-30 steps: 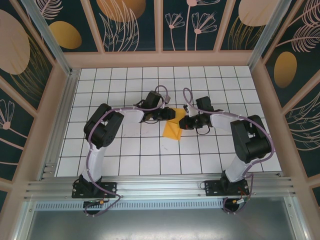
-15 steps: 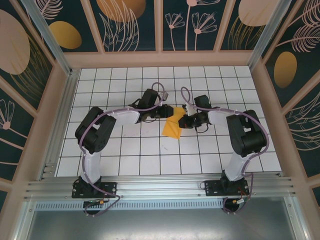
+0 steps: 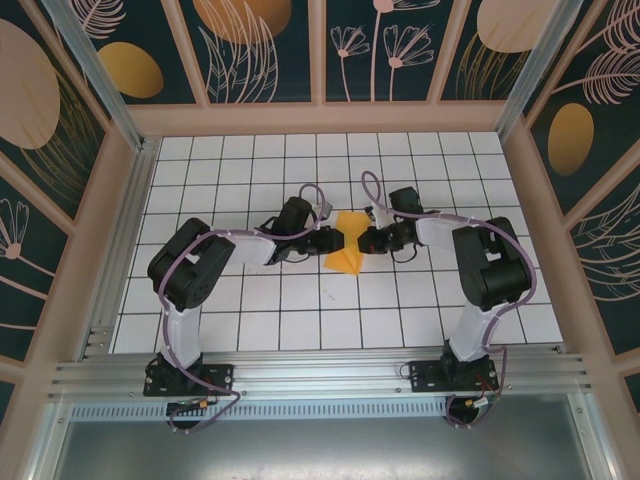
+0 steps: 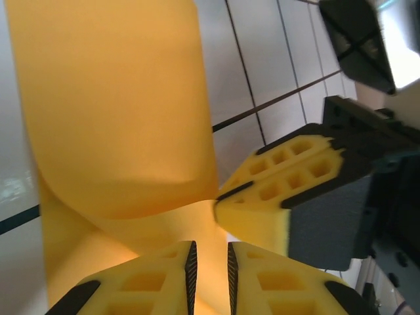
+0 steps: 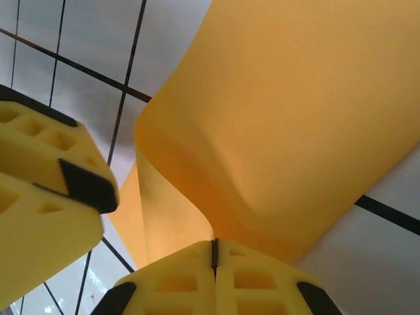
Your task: Fold a paper plane with a square sheet of paper (pick it up from the middle)
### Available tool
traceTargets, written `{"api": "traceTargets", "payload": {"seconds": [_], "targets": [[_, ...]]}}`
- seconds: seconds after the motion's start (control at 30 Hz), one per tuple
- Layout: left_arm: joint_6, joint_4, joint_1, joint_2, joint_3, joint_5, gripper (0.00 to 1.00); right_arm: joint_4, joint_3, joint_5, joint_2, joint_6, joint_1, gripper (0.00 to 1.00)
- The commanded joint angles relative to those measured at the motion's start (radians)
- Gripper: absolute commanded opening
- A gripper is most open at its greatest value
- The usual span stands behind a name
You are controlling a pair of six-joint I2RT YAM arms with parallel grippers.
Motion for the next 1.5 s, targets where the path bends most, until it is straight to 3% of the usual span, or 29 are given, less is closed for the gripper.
{"api": "traceTargets", "payload": {"seconds": [0.0,0.83,1.33,1.47], "targets": [[-0.024,0.055,-0.002,0.0,0.005,0.018,0.25,-0.026,0.024,0.016,0.022,-0.029,-0.008,0.0],[-0.021,0.066,-0.016,0.075,0.047,0.039,0.31,-0.081,0.106,0.128,0.071,-0.075,-0.002,0.01],[-0.024,0.091,-0.022,0.018,-0.073,0.027,0.18,-0.078,0.12,0.107,0.068,-0.072,0.0,0.01],[-0.011,0.014,-0.022,0.027,-0.065,-0.019,0.16,-0.077,0.114,0.103,0.047,-0.071,0.0,0.01]]}}
